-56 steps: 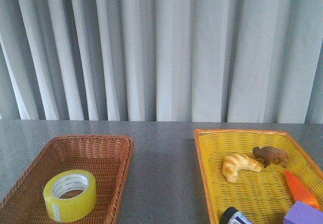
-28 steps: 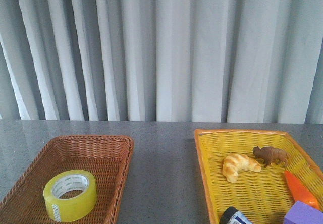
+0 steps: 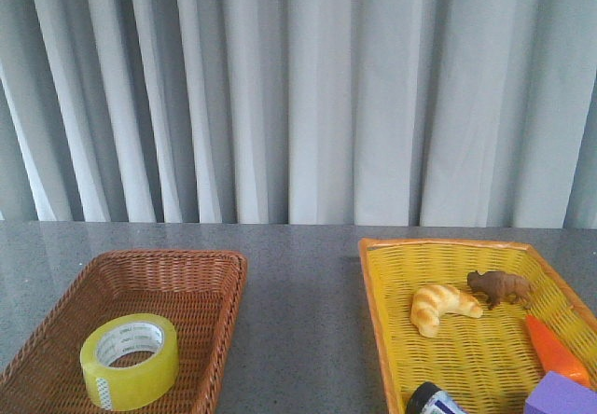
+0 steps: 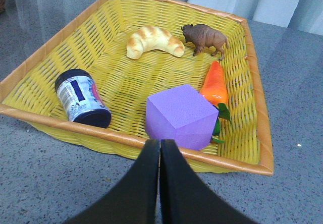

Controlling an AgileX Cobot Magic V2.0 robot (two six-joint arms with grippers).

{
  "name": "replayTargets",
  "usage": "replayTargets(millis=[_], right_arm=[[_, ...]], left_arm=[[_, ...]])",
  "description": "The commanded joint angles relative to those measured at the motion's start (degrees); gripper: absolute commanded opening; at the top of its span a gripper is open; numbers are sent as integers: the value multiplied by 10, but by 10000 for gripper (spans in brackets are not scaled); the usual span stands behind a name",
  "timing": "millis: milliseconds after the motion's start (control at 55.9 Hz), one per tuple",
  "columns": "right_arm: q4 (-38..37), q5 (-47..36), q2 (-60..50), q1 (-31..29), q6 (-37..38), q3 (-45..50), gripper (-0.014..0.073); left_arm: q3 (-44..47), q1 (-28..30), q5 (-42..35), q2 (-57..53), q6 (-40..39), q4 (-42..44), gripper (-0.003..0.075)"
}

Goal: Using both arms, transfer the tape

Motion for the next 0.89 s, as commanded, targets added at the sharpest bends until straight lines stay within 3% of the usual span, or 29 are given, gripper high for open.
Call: replayTargets(millis=[0, 322, 465, 626, 698, 877], right_arm=[[-13, -34, 3, -1, 0, -14, -7], [-12, -28, 3, -1, 0, -14, -7], [68, -20, -3, -1, -9, -14, -7], [75, -22, -38, -27, -15, -12, -7], [76, -56, -64, -62, -16, 10, -7], [102, -233, -161, -160, -19, 134, -7]], left_arm=[[-8, -1, -48, -9, -6, -6, -7], [-8, -1, -48, -9, -6, -6, -7], [-8, -1, -48, -9, -6, -6, -7], [-8, -1, -48, -9, -6, -6, -7], [-8, -1, -48, -9, -6, -6, -7], [-8, -1, -48, -9, -6, -6, -7]])
